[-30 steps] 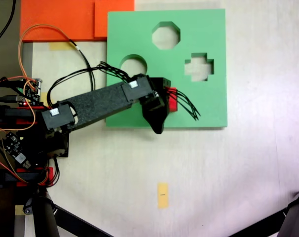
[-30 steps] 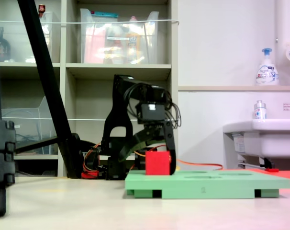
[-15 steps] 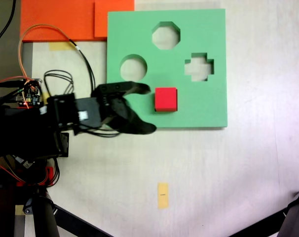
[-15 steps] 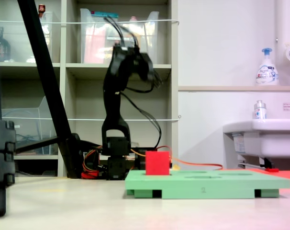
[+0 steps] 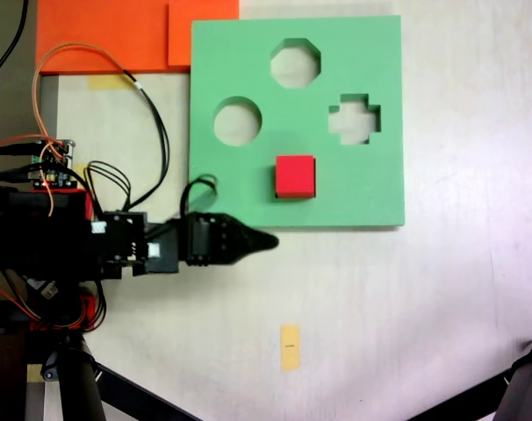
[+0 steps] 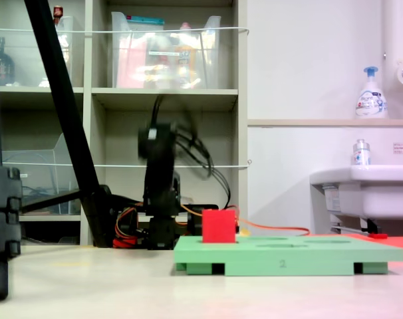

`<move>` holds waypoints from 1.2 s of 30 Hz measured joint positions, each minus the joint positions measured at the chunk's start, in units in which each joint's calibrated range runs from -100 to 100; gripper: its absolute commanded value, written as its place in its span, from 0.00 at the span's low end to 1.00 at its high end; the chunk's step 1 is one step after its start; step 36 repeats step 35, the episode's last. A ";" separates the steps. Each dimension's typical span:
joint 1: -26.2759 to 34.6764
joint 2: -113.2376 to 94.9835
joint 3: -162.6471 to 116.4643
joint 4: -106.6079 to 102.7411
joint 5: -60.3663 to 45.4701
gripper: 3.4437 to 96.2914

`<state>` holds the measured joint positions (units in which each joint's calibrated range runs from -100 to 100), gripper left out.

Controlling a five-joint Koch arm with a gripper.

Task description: Put the square block into the corresponding hole

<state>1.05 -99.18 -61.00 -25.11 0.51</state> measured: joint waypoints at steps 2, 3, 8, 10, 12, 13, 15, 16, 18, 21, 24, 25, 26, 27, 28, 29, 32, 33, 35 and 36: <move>-0.05 -0.14 -15.97 9.79 0.00 0.51; -0.10 -0.14 -23.13 16.94 0.00 0.50; 0.05 -0.27 -38.22 34.07 -0.10 0.50; 0.10 -0.27 -38.22 34.07 -0.15 0.51; 0.34 -0.27 -38.22 33.87 -0.15 0.49; 0.39 -0.27 -38.22 33.48 -0.15 0.49; 0.39 -0.27 -38.12 33.09 -0.15 0.49; 0.44 -0.41 -38.12 33.09 -0.15 0.49; 0.49 -0.27 -38.12 33.09 -0.15 0.49; 0.49 -0.27 -38.12 33.09 -0.15 0.49; 0.49 -0.41 -38.12 33.09 -0.15 0.49; 0.49 -0.27 -38.12 33.09 -0.15 0.49; 0.49 -0.41 -38.12 33.09 -0.15 0.49; 0.49 -0.41 -38.12 33.09 -0.15 0.49; 0.49 -0.27 -38.12 33.09 -0.15 0.49; 0.49 -0.27 -38.12 33.09 -0.15 0.49; 0.49 -0.41 -38.12 33.09 -0.15 0.49; 0.49 -0.41 -38.12 33.09 -0.15 0.49; 0.49 -0.41 -38.12 33.09 -0.15 0.49; 0.49 -0.41 -38.12 33.09 -0.15 0.49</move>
